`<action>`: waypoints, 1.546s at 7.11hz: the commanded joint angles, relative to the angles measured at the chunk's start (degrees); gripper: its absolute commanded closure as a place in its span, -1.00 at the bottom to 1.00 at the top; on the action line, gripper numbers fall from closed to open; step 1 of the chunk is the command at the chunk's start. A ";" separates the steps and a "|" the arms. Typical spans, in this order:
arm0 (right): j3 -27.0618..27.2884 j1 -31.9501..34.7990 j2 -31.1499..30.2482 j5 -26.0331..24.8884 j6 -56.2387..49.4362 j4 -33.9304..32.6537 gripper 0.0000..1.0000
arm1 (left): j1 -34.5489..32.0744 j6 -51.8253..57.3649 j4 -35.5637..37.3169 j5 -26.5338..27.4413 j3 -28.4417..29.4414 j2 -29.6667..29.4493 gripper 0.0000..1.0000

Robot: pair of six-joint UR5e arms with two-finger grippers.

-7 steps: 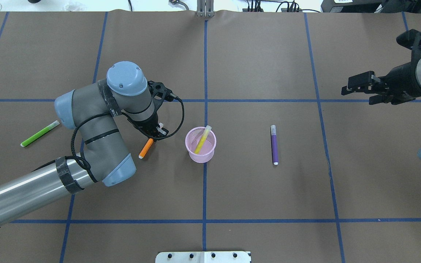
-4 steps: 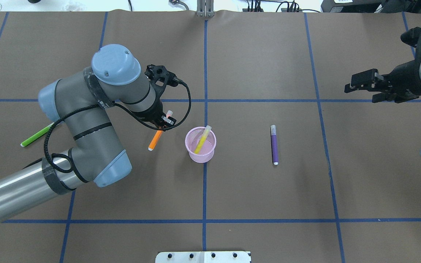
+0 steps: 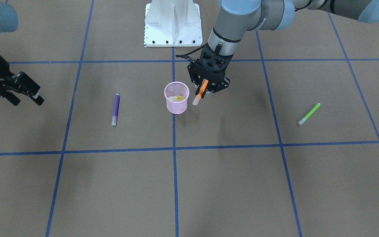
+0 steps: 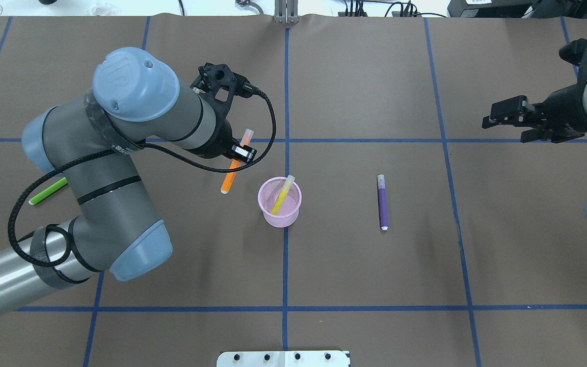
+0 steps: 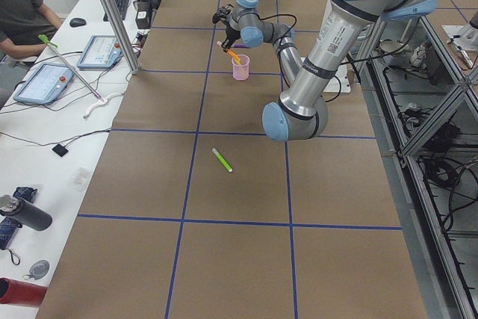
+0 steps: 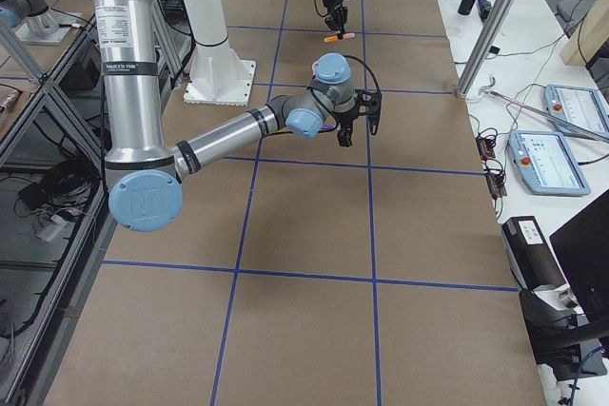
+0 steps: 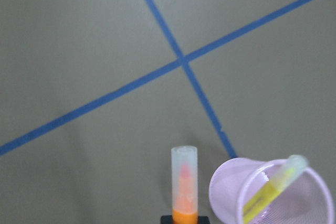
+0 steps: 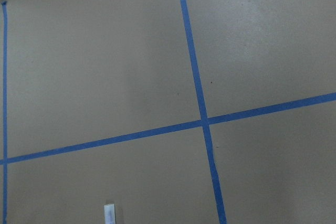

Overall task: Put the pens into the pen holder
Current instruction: 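Lift the orange marker with the left gripper and carry it over the cup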

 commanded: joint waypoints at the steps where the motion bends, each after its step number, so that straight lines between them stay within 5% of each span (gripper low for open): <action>1: -1.17 -0.10 1.54 -1.87 0.72 0.00 -1.00 | 9.06 -0.87 -9.53 18.44 -0.16 1.20 1.00; 2: -1.35 -0.10 1.64 -1.88 0.73 0.00 -1.00 | 12.94 -0.70 -11.84 25.04 0.63 1.47 1.00; 6: -1.71 -2.89 3.04 -2.23 1.43 0.09 -1.00 | 13.50 -0.26 -18.63 28.71 8.20 1.29 1.00; 7: -2.40 -6.31 4.61 -3.19 4.48 0.00 -1.00 | 13.41 -0.08 -18.55 28.71 8.11 1.29 0.61; 8: -2.50 -11.91 6.55 -6.33 5.64 -0.35 -1.00 | 13.33 -0.86 -18.37 28.19 7.24 1.38 -0.57; 9: -2.24 -17.71 7.35 -14.63 6.17 -1.22 -1.00 | 13.07 -1.74 -18.20 28.27 5.93 1.47 -0.93; 11: -4.07 -23.91 9.01 -19.20 7.05 -4.28 -1.00 | 11.06 -4.65 -17.93 27.14 5.30 4.27 -0.93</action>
